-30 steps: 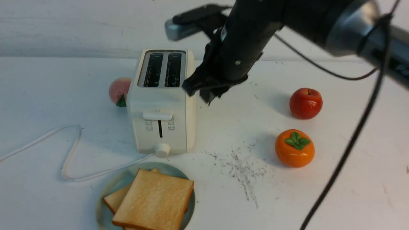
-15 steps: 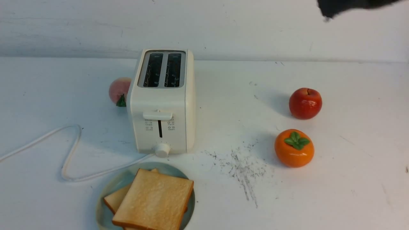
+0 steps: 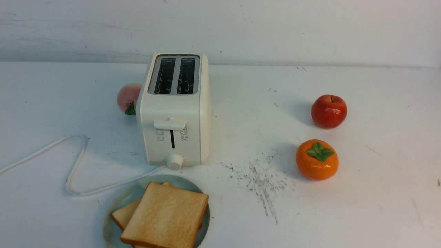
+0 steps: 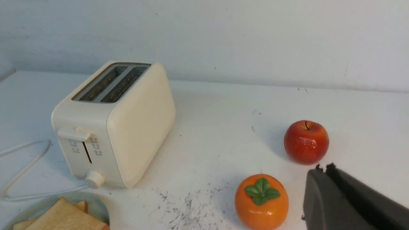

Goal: Take toasted bread from bread machine on white table place on plate.

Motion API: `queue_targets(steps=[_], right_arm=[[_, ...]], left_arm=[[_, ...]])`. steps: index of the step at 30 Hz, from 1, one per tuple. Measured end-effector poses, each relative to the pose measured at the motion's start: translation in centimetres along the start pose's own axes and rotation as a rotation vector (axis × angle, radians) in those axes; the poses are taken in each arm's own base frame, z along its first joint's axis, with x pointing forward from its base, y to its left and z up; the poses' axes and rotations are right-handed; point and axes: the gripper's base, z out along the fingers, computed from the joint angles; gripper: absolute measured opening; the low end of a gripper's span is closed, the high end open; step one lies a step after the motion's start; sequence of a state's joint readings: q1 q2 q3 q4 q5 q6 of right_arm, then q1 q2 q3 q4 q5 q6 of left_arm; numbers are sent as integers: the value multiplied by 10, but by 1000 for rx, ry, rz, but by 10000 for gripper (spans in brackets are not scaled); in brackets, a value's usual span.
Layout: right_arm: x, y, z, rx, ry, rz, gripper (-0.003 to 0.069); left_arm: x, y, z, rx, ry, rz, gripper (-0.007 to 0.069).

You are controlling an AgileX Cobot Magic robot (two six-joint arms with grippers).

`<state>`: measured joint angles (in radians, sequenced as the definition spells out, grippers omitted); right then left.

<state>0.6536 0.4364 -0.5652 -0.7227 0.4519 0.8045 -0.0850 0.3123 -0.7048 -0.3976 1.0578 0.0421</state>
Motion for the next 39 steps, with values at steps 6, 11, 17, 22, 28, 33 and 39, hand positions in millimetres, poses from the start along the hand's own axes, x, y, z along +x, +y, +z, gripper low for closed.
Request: queue_targets(steps=[6,11,17,22,28,33,39], right_arm=[[35,-3,-21,-108,-231,-64,-8],[43,1,-34,-194,-349,-139,-5],[46,10,-38,-263,-402,-348,0],[49,17,-39,-337,-405,-415,3],[50,21,-41,-385,-404,-427,4],[50,22,-41,-393,-404,-428,6],[50,22,-41,-395,-403,-428,14]], left_arm=[[0,0,0,0,-5,0,-14],[0,0,1,0,-2,-1,-14],[0,0,1,0,-2,-1,-14],[0,1,1,0,-2,-1,-14],[1,1,1,-1,0,-2,-14],[1,1,1,-1,0,-2,-14],[1,2,1,-13,0,29,-14]])
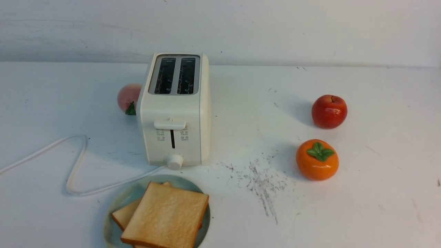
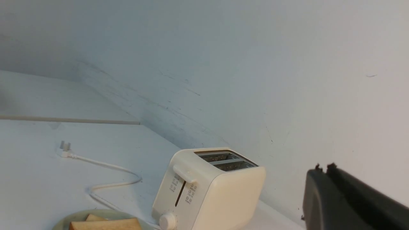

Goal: Take toasted bread from bread machine on white table place on plate.

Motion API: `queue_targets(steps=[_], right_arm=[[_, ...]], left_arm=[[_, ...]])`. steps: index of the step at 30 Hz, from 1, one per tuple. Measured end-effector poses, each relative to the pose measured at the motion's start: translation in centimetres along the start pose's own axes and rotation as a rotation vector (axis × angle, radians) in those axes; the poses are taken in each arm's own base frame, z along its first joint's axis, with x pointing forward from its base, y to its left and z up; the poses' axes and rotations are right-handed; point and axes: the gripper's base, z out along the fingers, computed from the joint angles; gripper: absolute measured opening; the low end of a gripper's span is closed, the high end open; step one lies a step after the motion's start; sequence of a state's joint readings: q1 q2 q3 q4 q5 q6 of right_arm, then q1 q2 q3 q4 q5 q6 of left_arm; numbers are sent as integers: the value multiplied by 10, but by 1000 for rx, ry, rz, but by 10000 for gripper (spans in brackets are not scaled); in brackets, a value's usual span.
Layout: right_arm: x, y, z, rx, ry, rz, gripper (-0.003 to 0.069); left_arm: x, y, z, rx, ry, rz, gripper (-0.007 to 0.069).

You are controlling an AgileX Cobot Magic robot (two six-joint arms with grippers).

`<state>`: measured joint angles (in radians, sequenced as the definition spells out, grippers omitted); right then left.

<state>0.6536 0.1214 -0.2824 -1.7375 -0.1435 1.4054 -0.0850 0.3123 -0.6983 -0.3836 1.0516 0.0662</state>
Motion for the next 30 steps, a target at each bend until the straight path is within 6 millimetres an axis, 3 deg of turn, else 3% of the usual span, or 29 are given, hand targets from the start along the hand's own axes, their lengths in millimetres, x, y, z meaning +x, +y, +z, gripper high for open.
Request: queue_targets(steps=[7,12,16,18,23,24,25,30], right_arm=[[0,0,0,0,0,-1,23],[0,0,0,0,0,-2,29],[0,0,0,0,0,-2,36],[0,0,0,0,0,-2,40],[0,0,0,0,0,-2,48],[0,0,0,0,0,-2,48],[0,0,0,0,0,-2,50],[0,0,0,-1,-1,-2,55]], left_arm=[[0,3,-2,-37,-43,58,-13],[7,13,1,-98,-277,-11,-13],[24,29,19,-130,-436,-134,-12],[43,44,39,-164,-476,-186,-12],[89,65,74,-193,-407,-156,-9],[89,65,73,-188,-413,-152,-8],[105,70,83,-195,-379,-136,-6],[119,75,90,-215,-304,-136,-2]])
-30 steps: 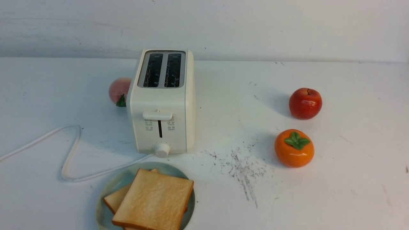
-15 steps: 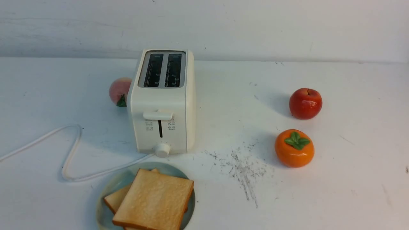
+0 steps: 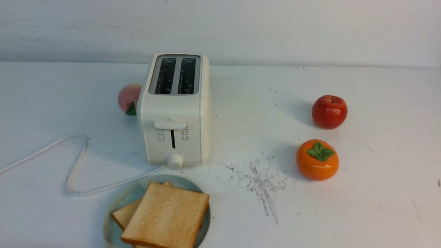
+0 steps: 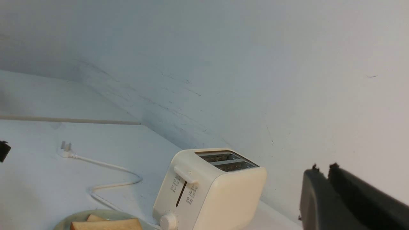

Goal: Take toasted bread from bread machine on white table place on plate.

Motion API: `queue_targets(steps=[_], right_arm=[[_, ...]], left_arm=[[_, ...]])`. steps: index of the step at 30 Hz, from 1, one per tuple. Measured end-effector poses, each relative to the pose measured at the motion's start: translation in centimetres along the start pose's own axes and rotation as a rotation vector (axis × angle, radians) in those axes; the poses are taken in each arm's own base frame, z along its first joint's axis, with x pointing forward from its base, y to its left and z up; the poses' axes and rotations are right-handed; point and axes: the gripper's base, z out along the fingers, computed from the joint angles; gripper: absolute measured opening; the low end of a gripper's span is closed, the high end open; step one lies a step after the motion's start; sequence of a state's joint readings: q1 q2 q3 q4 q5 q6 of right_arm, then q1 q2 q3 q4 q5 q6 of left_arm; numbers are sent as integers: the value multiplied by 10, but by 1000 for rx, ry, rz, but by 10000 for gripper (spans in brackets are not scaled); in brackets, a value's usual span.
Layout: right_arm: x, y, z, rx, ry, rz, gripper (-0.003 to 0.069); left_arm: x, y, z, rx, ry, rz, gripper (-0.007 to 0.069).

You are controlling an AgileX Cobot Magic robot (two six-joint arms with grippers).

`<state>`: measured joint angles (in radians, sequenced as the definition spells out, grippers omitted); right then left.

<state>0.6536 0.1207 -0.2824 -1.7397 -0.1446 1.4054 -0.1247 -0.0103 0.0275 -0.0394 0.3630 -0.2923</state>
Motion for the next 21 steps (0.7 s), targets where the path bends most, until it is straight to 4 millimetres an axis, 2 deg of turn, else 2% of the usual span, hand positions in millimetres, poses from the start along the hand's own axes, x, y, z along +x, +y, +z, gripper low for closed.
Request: queue_targets(steps=[21], right_arm=[[2,1,0,-2,4,1,86]], left_arm=[[2,1,0,-9,19,4,17]])
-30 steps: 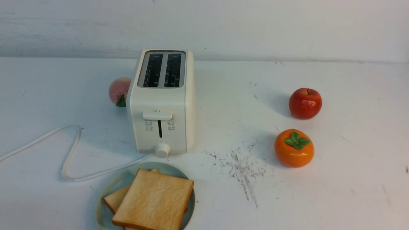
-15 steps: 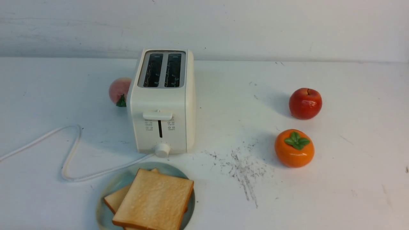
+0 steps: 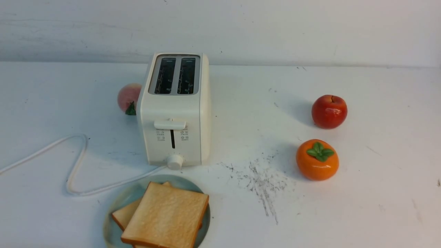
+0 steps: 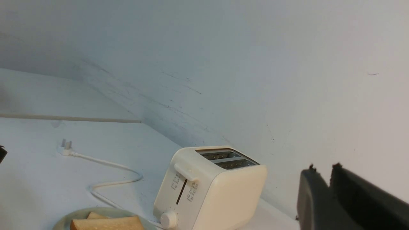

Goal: Take toasted bread from bread machine on white table place on plate.

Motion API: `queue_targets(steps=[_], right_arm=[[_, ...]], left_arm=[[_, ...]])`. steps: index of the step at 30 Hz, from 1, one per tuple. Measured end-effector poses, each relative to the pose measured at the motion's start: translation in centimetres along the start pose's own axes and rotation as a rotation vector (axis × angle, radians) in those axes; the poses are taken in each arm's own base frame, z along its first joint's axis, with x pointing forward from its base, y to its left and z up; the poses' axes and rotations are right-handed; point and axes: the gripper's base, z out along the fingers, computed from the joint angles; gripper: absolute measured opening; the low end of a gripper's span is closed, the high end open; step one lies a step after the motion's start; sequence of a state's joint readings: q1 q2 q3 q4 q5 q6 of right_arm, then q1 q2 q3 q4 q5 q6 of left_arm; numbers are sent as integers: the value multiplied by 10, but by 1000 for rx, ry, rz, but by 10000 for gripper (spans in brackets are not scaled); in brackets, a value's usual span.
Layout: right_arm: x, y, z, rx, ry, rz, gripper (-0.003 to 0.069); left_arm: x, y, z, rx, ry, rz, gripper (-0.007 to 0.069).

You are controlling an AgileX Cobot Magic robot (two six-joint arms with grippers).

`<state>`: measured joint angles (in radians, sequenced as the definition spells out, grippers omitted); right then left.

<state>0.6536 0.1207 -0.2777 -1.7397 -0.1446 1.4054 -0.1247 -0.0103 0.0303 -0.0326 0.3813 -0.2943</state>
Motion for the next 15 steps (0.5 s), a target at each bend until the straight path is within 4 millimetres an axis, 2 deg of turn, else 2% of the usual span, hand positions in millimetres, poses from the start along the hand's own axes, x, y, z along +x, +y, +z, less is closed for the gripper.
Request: queue_targets(steps=[10,15], right_arm=[[0,0,0,0,-2,10,92],[-3,-2,0,13,-38,218,99]], left_arm=[[0,0,0,-1,2,0,28],[0,0,0,-1,2,1,32]])
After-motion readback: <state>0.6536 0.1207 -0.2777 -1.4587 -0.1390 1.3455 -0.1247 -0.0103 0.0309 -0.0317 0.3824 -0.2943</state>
